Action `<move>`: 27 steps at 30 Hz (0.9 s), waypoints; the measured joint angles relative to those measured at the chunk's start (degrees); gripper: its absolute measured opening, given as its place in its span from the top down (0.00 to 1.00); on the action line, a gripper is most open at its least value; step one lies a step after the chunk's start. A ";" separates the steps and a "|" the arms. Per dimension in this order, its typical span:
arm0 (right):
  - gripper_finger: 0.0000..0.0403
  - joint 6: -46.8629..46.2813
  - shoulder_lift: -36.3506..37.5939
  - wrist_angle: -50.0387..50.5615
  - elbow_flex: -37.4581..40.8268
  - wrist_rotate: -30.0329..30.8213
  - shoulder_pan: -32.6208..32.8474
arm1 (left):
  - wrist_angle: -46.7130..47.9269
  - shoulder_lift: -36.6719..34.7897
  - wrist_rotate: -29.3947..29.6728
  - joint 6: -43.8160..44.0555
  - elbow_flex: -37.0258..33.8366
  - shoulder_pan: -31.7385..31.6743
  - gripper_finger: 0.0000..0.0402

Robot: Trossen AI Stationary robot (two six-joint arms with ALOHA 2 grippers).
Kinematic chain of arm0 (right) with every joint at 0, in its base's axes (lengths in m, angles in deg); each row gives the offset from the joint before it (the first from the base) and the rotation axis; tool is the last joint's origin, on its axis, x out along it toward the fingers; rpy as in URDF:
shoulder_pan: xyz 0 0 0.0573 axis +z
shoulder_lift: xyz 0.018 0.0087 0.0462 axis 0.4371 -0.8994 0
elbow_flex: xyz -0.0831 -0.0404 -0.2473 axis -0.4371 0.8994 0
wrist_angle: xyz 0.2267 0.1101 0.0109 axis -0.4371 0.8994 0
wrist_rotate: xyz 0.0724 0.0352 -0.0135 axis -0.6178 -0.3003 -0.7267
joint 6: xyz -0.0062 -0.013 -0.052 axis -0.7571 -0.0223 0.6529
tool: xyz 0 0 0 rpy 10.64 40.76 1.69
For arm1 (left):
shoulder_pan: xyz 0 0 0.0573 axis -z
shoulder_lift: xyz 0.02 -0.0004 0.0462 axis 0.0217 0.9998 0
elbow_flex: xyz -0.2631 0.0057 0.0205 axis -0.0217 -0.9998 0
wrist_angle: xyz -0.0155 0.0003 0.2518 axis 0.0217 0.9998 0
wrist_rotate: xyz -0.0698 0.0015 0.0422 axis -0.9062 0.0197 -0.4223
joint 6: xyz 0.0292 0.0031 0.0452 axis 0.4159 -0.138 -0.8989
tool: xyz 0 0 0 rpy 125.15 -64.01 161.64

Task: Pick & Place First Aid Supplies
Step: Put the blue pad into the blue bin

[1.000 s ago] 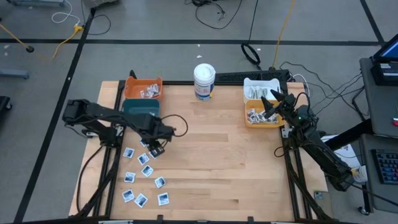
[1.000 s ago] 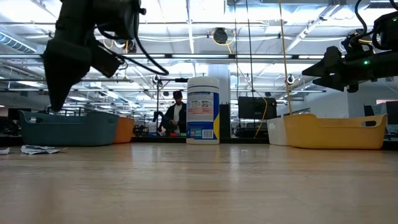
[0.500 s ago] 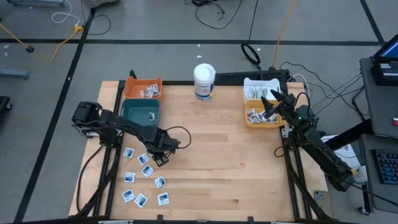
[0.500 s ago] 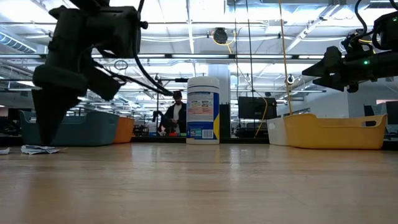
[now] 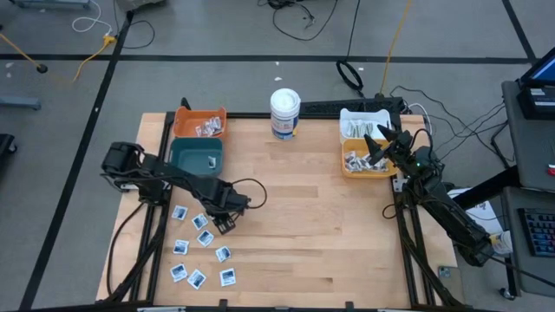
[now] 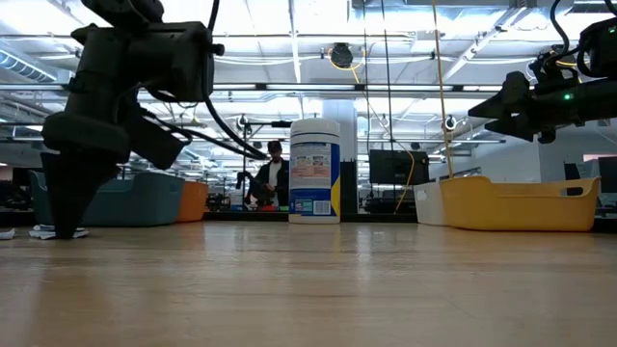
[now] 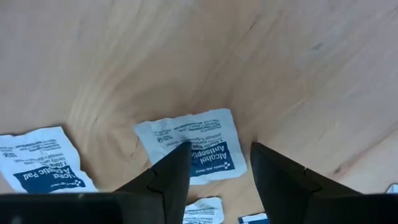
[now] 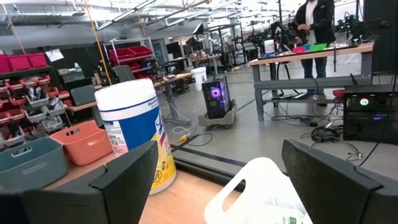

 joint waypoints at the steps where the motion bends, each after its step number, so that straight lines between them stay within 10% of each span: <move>1: 0.16 -0.01 0.00 0.02 0.01 -0.04 0.02 | -0.02 0.00 0.12 0.15 -0.26 0.04 0.59; 12: 0.16 0.00 0.02 0.04 0.00 -0.04 0.00 | -0.24 0.00 1.19 3.65 -1.57 0.04 0.97; 27: 0.16 0.01 0.02 0.09 -0.01 0.00 0.00 | 9.87 -9.14 2.14 2.71 4.05 -4.77 0.99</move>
